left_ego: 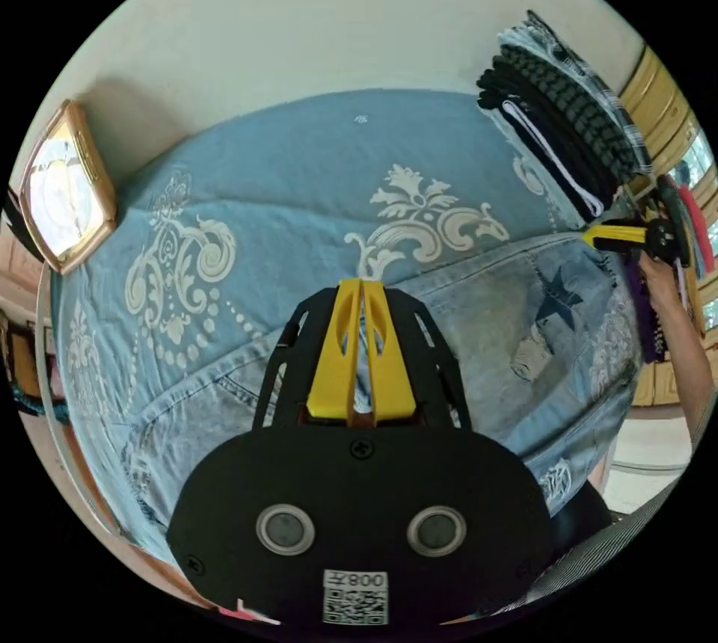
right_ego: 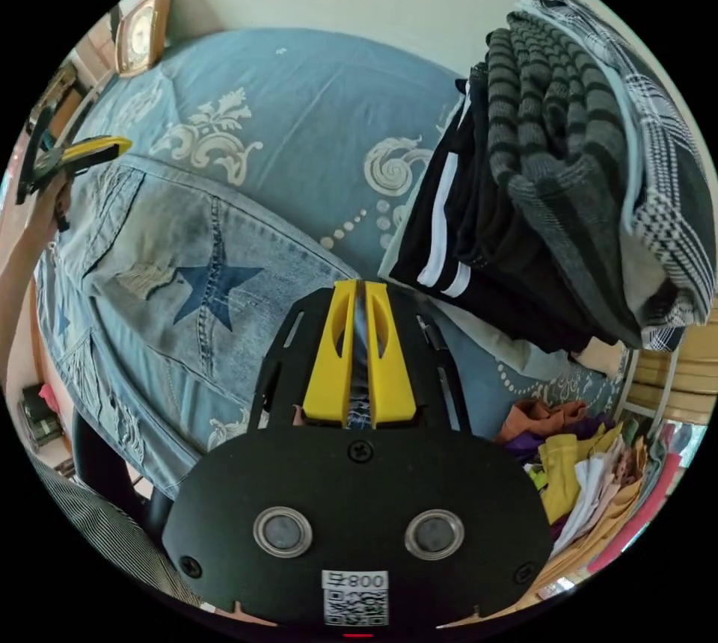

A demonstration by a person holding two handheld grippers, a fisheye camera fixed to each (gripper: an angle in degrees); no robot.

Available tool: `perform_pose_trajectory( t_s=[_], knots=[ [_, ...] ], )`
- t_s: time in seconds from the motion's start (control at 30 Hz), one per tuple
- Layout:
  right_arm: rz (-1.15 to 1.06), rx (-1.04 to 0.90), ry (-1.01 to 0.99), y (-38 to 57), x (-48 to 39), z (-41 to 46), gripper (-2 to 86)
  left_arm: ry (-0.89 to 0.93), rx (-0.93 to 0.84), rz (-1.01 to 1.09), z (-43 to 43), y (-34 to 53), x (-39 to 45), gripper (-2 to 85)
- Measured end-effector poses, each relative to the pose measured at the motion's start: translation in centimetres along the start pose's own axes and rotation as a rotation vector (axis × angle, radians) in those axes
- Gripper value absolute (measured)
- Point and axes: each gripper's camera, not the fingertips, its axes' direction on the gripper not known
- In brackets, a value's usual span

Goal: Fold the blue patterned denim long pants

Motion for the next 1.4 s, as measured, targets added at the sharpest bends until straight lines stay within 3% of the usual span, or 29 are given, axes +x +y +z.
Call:
perform_pose_trajectory(
  t_s=[0.2, 0.4, 0.53, 0.7, 0.97, 1.07, 1.23, 1.4],
  knots=[
    [0.127, 0.109, 0.039, 7.7, 4.0, -2.6, 4.7, 0.340, 0.062, 0.162, 0.7, 8.1, 2.8, 8.5],
    [0.450, 0.119, -0.272, 18.9, 12.4, 0.2, 8.1, 0.220, -0.064, 0.184, 5.6, 15.2, 3.9, 9.6],
    [0.521, 0.104, -0.367, 19.6, 14.4, 2.5, 7.8, 0.190, -0.103, 0.140, 8.6, 16.3, 3.1, 7.4],
    [0.479, 0.077, -0.358, 18.8, 14.6, 2.3, 3.8, 0.266, -0.139, 0.127, 11.8, 17.7, 1.9, 2.7],
    [0.406, 0.135, -0.341, 17.3, 17.5, -3.4, 1.7, 0.303, -0.099, 0.115, 15.7, 21.5, 1.3, 2.1],
    [0.393, -0.012, -0.312, 15.3, 16.8, 0.4, 1.8, 0.273, -0.147, 0.133, 19.6, 23.6, 1.6, 3.2],
    [0.540, 0.080, -0.411, 17.9, 17.4, 0.2, 0.9, 0.315, -0.007, 0.021, 19.4, 29.0, 0.1, 5.1],
    [0.619, 0.164, -0.391, 21.0, 15.9, -3.0, 0.7, 0.197, 0.049, -0.202, 18.9, 39.2, -4.6, 6.1]
  ],
)
